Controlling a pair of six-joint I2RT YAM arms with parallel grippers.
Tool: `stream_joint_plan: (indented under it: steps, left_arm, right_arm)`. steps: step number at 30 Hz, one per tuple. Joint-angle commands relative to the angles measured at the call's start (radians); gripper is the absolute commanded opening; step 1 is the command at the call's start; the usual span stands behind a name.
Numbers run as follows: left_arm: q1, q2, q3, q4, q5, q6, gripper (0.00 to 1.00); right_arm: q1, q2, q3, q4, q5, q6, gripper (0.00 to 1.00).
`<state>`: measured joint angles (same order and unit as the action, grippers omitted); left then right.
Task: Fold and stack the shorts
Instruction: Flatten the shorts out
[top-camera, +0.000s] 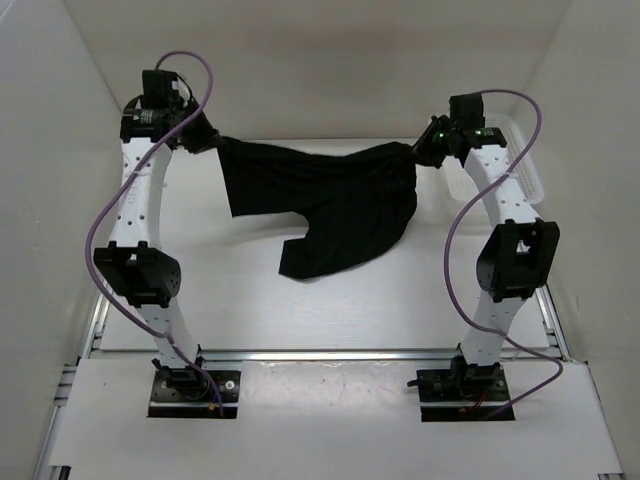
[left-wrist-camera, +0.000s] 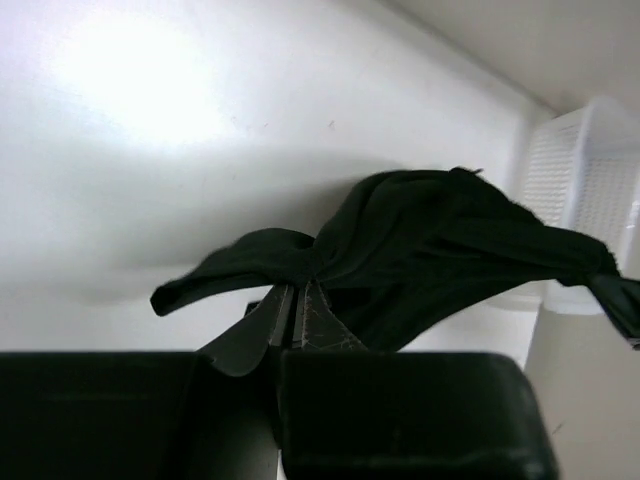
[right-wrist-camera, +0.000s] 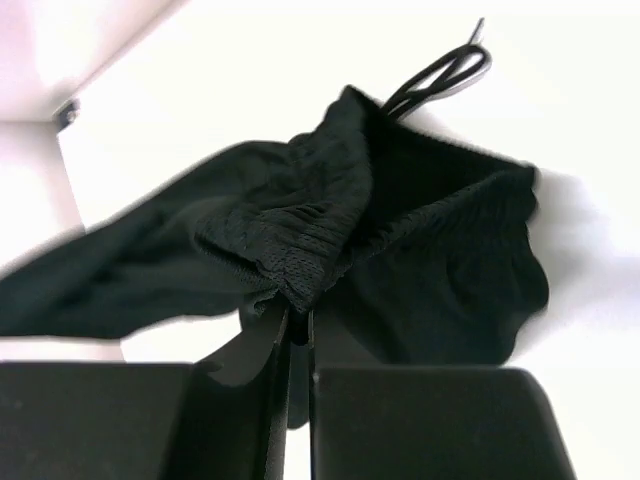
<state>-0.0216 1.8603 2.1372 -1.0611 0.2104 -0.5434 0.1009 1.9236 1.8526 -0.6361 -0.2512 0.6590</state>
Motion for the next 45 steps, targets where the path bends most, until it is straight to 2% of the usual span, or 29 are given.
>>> stream_joint_plan:
  steps: [1,4,6,9,10,11,12,13,14,15,16,19,20,22,23,25,26,27,30,33,34,37,41,45]
  left_arm:
    - [0.040,-0.035,0.159,-0.022,0.040,-0.018,0.11]
    - [0.051,-0.075,0.162,-0.022,0.058,-0.018,0.11]
    - [0.051,-0.151,0.092,-0.022,0.069,-0.018,0.11]
    - [0.008,-0.310,-0.211,0.021,0.069,-0.003,0.11]
    - [-0.004,-0.353,-0.408,0.073,0.069,-0.003,0.11]
    - [-0.017,-0.428,-0.507,0.097,0.069,-0.003,0.11]
    - [-0.027,-0.458,-0.602,0.121,0.069,-0.003,0.15]
    - [-0.037,-0.476,-0.764,0.136,0.078,-0.003,0.29]
    - [-0.037,-0.477,-0.827,0.147,0.078,-0.012,0.41]
    - [-0.037,-0.486,-0.871,0.147,0.078,-0.012,0.60]
    - [-0.037,-0.486,-0.902,0.156,0.087,-0.012,0.62]
    - [-0.037,-0.477,-0.932,0.156,0.047,-0.001,0.64]
    - [-0.037,-0.477,-0.922,0.156,0.035,-0.001,0.64]
    - [-0.037,-0.443,-0.922,0.156,0.024,-0.001,0.64]
    - [-0.037,-0.431,-0.922,0.156,0.024,0.008,0.64]
    - [-0.037,-0.396,-0.934,0.156,-0.009,0.008,0.65]
    - [-0.037,-0.382,-0.935,0.165,-0.019,0.008,0.69]
    - [-0.037,-0.371,-0.963,0.165,-0.040,-0.001,0.82]
    - [-0.037,-0.313,-1.016,0.204,-0.049,-0.001,0.89]
    - [-0.037,-0.260,-1.066,0.249,-0.026,-0.001,0.89]
    - [-0.037,-0.241,-1.079,0.262,-0.014,-0.001,0.89]
    - [-0.037,-0.205,-1.115,0.288,0.015,-0.015,0.85]
    - [-0.057,-0.167,-1.140,0.325,0.015,-0.041,0.82]
    - [-0.067,-0.081,-1.108,0.351,0.015,-0.041,0.68]
  right_arm:
    - [0.005,-0.112,0.057,0.021,-0.049,-0.067,0.00]
    - [0.016,-0.266,-0.122,0.102,-0.047,-0.117,0.00]
    - [0.034,-0.399,-0.326,0.124,0.013,-0.148,0.00]
    - [0.060,-0.577,-0.651,0.124,0.090,-0.157,0.01]
    - [0.060,-0.619,-0.735,0.124,0.107,-0.145,0.08]
    - [0.072,-0.688,-0.885,0.124,0.140,-0.136,0.38]
    - [0.072,-0.721,-0.953,0.107,0.160,-0.121,0.51]
    - [0.072,-0.748,-1.008,0.090,0.183,-0.104,0.62]
    - [0.072,-0.799,-1.047,0.075,0.205,-0.090,0.72]
    - [0.072,-0.820,-1.094,0.064,0.220,-0.067,0.72]
    - [0.072,-0.839,-1.095,0.055,0.251,-0.058,0.73]
    - [0.072,-0.841,-1.023,0.055,0.283,-0.058,0.63]
    - [0.082,-0.787,-0.986,0.055,0.293,-0.068,0.55]
    - [0.082,-0.703,-0.853,0.041,0.293,-0.108,0.53]
    - [0.082,-0.607,-0.805,0.017,0.293,-0.123,0.53]
    - [0.091,-0.464,-0.657,-0.013,0.293,-0.157,0.61]
    - [0.106,-0.422,-0.614,-0.026,0.293,-0.171,0.66]
    - [0.129,-0.379,-0.575,-0.027,0.293,-0.180,0.75]
    - [0.178,-0.215,-0.420,-0.054,0.291,-0.229,0.81]
    - [0.201,-0.060,-0.276,-0.097,0.300,-0.239,0.83]
    - [0.212,-0.007,-0.233,-0.097,0.314,-0.248,0.79]
    - [0.230,0.052,-0.202,-0.119,0.314,-0.239,0.72]
    - [0.230,0.089,-0.202,-0.119,0.302,-0.187,0.71]
    - [0.230,0.152,-0.202,-0.103,0.264,-0.133,0.71]
